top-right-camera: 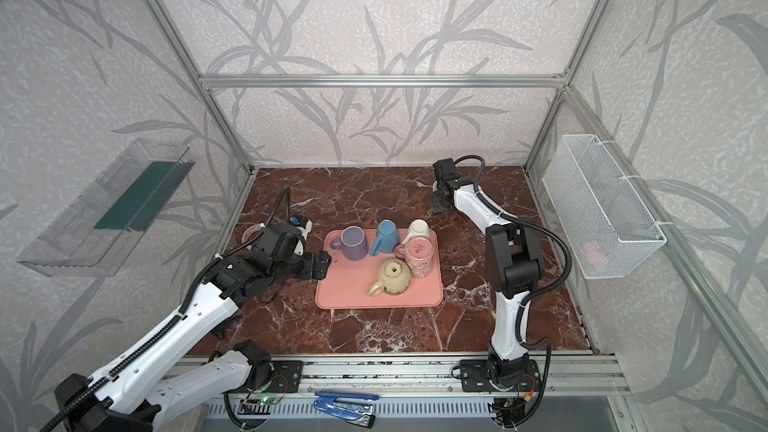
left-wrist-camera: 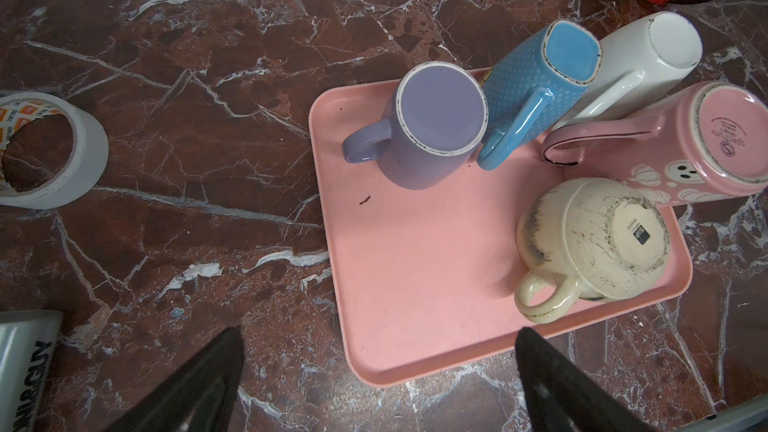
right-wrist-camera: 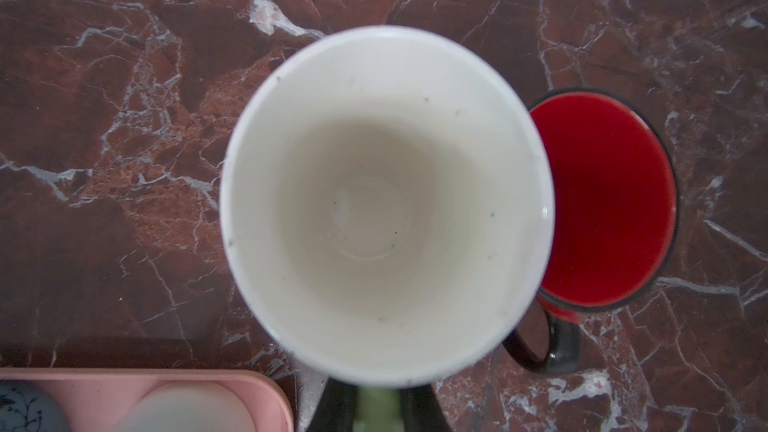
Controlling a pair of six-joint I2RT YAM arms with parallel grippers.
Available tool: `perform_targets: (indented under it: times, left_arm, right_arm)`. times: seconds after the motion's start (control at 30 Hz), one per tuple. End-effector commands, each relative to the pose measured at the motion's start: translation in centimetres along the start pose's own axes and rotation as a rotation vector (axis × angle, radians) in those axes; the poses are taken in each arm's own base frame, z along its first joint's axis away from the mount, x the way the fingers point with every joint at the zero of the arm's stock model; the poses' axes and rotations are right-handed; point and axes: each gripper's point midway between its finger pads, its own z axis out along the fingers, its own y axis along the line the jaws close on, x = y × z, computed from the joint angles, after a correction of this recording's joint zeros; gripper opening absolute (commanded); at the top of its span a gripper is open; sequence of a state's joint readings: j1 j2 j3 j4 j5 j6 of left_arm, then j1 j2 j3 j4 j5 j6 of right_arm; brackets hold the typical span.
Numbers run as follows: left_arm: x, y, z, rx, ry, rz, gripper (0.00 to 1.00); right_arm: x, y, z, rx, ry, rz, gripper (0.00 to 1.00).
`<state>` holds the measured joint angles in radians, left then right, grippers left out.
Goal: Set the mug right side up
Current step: 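Lower the green mug upright beside the red mug with the right gripper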
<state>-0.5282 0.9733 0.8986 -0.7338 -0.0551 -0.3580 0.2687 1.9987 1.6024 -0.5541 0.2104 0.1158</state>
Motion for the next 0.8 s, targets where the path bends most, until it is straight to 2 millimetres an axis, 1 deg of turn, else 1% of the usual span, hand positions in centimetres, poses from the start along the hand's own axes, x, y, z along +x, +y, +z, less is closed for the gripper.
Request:
perform_targets:
  times: [0.0,0.4,0.57,0.77]
  left_arm:
    - [0.8,0.5,0.4,-0.023,0.03,0.02,1.0]
    - [1.0,0.5,0.8,-0.028,0.048,0.019,0.99]
    - [1.0,0.6,0.9,-0.03,0.05,0.016,0.99]
    - [0.9,0.5,1.0,-0.028,0.052,0.017,0.99]
  right_arm:
    - [-3.7,-0.9,-1.0,0.027,-0.114,0.048,0.0]
    - [-3.3,-1.1,1.0,0.034,-0.087,0.041,0.0]
    - [-3.5,-1.0,1.4,0.036,-0.083,0.029,0.0]
    - [-3.3,-0.8,1.6,0.026,-0.075,0.025,0.11]
